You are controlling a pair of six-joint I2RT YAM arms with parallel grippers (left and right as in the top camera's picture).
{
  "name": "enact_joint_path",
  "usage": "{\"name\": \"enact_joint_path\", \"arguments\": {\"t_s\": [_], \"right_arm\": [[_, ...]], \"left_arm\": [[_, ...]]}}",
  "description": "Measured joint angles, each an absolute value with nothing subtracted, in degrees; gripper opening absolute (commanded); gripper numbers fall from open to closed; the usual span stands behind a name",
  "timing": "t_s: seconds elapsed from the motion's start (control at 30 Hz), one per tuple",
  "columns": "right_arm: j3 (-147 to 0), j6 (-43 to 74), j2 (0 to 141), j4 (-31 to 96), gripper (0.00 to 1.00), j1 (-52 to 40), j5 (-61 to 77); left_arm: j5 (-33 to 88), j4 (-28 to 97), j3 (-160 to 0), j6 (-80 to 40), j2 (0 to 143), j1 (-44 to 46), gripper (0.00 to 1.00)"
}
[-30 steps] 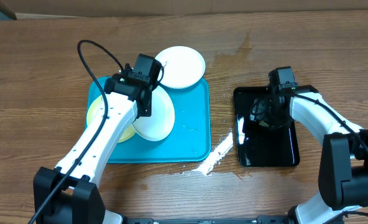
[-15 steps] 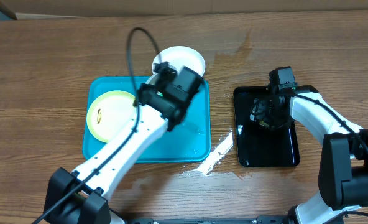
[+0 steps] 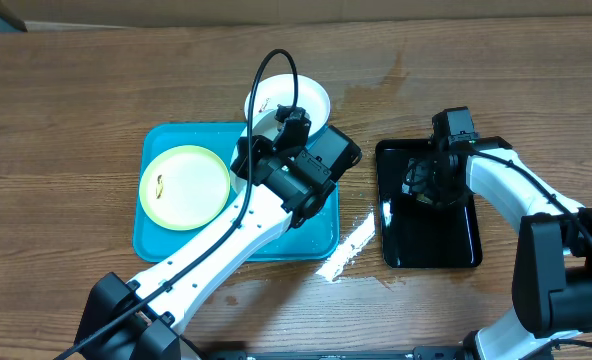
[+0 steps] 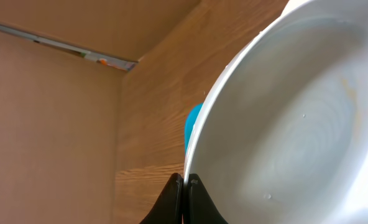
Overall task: Clean dirty plates on tray and stack at the side
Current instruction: 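Carry the white plate left and set it on the table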
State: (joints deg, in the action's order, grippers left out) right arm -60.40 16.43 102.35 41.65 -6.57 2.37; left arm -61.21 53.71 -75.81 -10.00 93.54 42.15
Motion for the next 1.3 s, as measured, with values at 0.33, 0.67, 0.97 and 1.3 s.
{"name": "enact_joint_path", "arguments": {"t_s": [0.33,0.67,0.97,1.3], "right_arm": [[-60.4,16.4,102.3,41.7,0.79,-6.6,2.3],[-60.4,16.4,102.3,41.8,0.79,-6.6,2.3],[-60.4,16.4,102.3,41.8,0.79,-6.6,2.3],[-60.4,16.4,102.3,41.8,0.79,-6.6,2.3]], "left_arm": [[-62.0,52.7,-75.8,-10.0,93.5,47.5,0.04],[-55.4,52.7,-76.1,-9.4,93.5,45.5,0.04],[-22.2,54.1,-82.7,-2.2,87.6,27.8,0.04],[-4.1,59.5,-85.0,5.0,86.0,-5.1,0.04]]}}
